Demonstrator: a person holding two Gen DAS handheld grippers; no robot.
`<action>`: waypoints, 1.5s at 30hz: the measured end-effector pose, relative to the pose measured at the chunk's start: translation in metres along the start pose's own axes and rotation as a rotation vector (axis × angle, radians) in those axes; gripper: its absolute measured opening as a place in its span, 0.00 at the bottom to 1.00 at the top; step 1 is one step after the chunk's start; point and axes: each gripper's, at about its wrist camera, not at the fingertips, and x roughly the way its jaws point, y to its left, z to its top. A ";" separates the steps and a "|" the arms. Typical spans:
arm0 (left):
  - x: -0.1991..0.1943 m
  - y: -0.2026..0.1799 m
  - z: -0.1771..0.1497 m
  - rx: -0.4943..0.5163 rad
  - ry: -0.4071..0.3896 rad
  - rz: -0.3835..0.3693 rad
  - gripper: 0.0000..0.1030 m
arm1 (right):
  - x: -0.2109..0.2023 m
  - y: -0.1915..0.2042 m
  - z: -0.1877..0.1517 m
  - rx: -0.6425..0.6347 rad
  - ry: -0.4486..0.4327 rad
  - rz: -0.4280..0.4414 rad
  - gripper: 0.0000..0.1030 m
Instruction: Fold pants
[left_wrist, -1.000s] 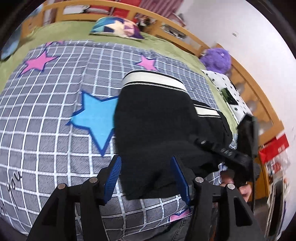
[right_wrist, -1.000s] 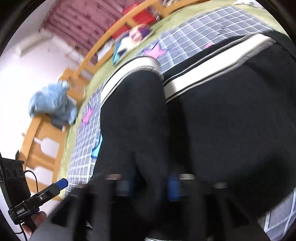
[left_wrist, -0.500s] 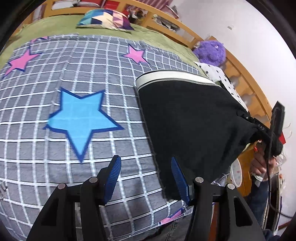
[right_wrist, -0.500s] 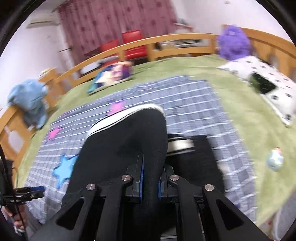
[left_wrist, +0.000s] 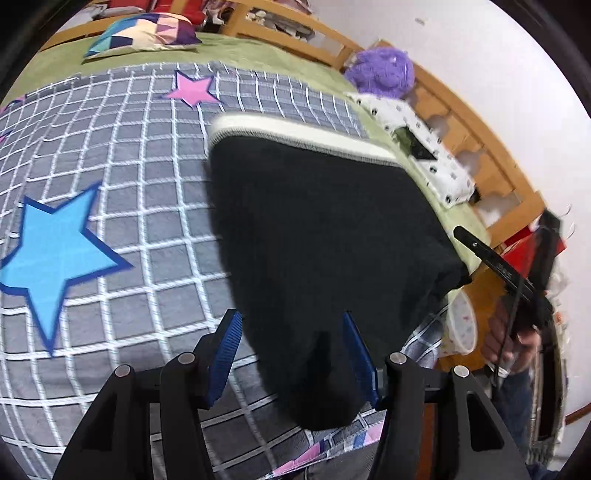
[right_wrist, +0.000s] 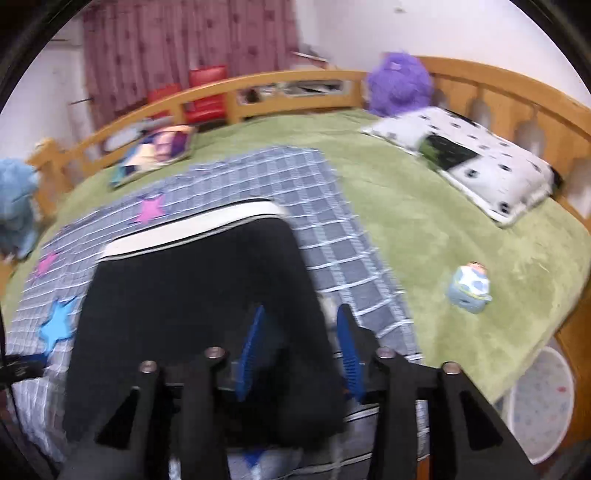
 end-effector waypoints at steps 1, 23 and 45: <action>0.011 -0.003 -0.005 0.007 0.021 0.029 0.53 | 0.003 0.007 -0.010 -0.037 0.009 -0.001 0.41; 0.063 0.027 0.062 -0.083 0.035 -0.002 0.57 | 0.107 -0.019 0.027 -0.034 0.210 0.087 0.54; 0.070 0.014 0.079 -0.049 -0.057 -0.047 0.21 | 0.103 -0.014 0.029 -0.004 0.190 0.110 0.17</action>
